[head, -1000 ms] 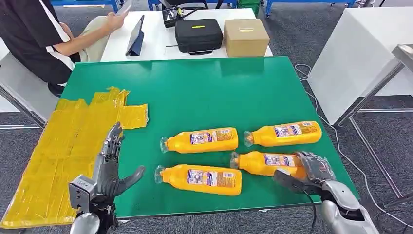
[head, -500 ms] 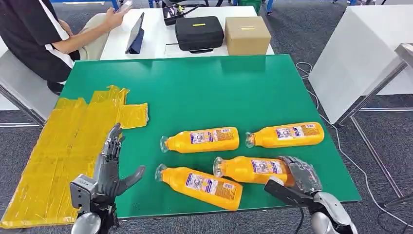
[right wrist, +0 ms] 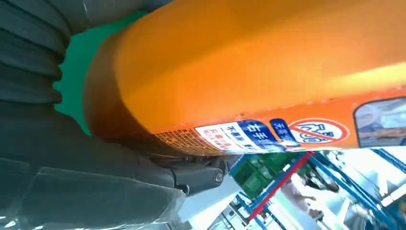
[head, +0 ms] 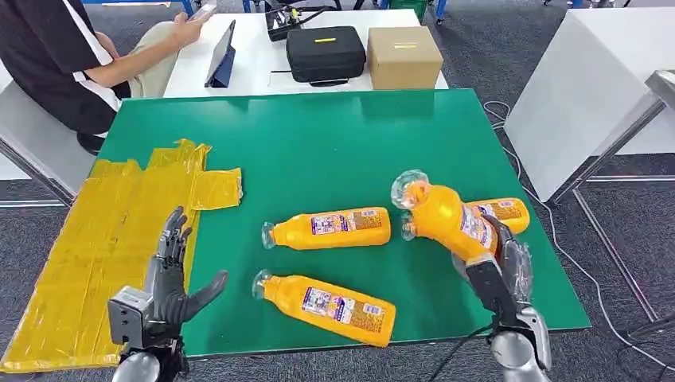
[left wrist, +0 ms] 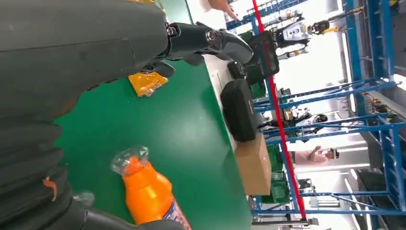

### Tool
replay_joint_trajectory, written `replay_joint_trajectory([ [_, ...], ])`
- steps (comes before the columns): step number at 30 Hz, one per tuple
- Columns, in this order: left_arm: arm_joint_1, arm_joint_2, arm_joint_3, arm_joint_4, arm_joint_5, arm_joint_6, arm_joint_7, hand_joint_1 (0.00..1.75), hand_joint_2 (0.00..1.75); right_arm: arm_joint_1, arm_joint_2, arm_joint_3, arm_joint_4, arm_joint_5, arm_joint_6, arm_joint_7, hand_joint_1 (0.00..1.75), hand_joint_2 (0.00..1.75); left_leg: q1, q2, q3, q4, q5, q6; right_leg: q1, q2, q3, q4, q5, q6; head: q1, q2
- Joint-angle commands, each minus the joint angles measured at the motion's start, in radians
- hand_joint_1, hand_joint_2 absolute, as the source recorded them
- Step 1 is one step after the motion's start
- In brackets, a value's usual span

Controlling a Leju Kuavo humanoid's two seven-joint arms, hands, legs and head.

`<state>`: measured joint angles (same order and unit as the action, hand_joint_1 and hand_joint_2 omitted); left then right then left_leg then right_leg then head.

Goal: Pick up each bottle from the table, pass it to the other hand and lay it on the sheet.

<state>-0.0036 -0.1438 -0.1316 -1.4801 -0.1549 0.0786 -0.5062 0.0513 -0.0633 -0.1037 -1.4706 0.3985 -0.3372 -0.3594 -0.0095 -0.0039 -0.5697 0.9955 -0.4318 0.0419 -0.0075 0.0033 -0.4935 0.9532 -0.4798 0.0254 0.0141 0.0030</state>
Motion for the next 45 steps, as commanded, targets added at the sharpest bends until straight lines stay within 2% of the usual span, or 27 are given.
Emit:
replay_joint_trajectory([
  [1,-0.034,0.009,0.017,0.032,-0.009,-0.008,0.016,0.00,1.75,-0.120,0.063,0.137,0.079,-0.153,0.081,-0.094,1.75,1.75,0.001,0.005,0.001,0.000,0.000,-0.003,0.001,0.004,0.000,-0.001,0.001,-0.001,0.001,0.000],
  [7,-0.042,0.010,-0.011,0.021,-0.018,-0.011,0.021,0.00,1.75,-0.161,0.076,0.199,0.121,-0.200,0.126,-0.130,1.75,1.75,0.001,0.003,0.001,-0.001,0.000,-0.003,0.001,0.002,0.000,-0.001,0.001,-0.001,0.000,0.000],
  [9,-0.052,0.023,-0.048,0.012,-0.030,-0.022,0.024,0.00,1.75,-0.188,0.082,0.259,0.151,-0.216,0.150,-0.208,1.75,1.75,0.001,0.002,0.001,0.000,0.000,-0.002,0.001,0.002,-0.001,-0.001,0.001,-0.001,0.000,0.000],
  [11,-0.065,0.022,-0.076,0.011,-0.034,-0.021,0.035,0.00,1.75,-0.212,0.105,0.308,0.183,-0.219,0.153,-0.230,1.75,1.75,0.001,0.004,0.000,0.000,0.000,-0.003,0.001,0.003,-0.001,0.000,0.001,-0.001,0.000,0.000],
  [20,-0.066,0.023,-0.077,0.013,-0.035,-0.019,0.038,0.00,1.75,-0.214,0.103,0.310,0.188,-0.217,0.148,-0.230,1.75,1.75,0.001,0.001,0.000,0.000,0.000,-0.003,0.001,0.000,0.000,-0.001,0.000,-0.001,0.000,0.000],
  [27,-0.112,0.010,-0.199,-0.004,-0.067,-0.027,0.075,0.00,1.75,-0.311,0.173,0.469,0.354,-0.208,0.200,-0.244,1.75,1.75,0.001,0.002,-0.001,0.000,0.000,-0.002,0.001,0.001,-0.002,0.000,0.001,-0.001,0.001,0.000],
  [30,-0.119,0.007,-0.240,-0.018,-0.084,-0.033,0.091,0.00,1.75,-0.314,0.198,0.516,0.374,-0.190,0.206,-0.234,1.75,1.75,0.001,0.002,-0.001,0.000,0.001,-0.002,0.001,0.000,-0.001,0.000,0.001,-0.001,0.000,0.000],
  [38,-0.127,0.013,-0.275,-0.023,-0.087,-0.041,0.091,0.00,1.75,-0.327,0.214,0.541,0.392,-0.169,0.220,-0.206,1.75,1.75,0.001,0.000,-0.001,0.000,0.001,-0.002,0.001,-0.001,-0.001,0.000,0.000,-0.001,0.000,0.000],
  [45,-0.168,-0.005,-0.353,-0.040,-0.103,-0.060,0.123,0.00,1.75,-0.374,0.263,0.572,0.477,-0.164,0.268,-0.183,1.75,1.75,0.001,0.000,-0.002,0.000,0.001,-0.002,0.001,-0.001,-0.003,0.001,0.000,-0.001,0.000,0.000],
])
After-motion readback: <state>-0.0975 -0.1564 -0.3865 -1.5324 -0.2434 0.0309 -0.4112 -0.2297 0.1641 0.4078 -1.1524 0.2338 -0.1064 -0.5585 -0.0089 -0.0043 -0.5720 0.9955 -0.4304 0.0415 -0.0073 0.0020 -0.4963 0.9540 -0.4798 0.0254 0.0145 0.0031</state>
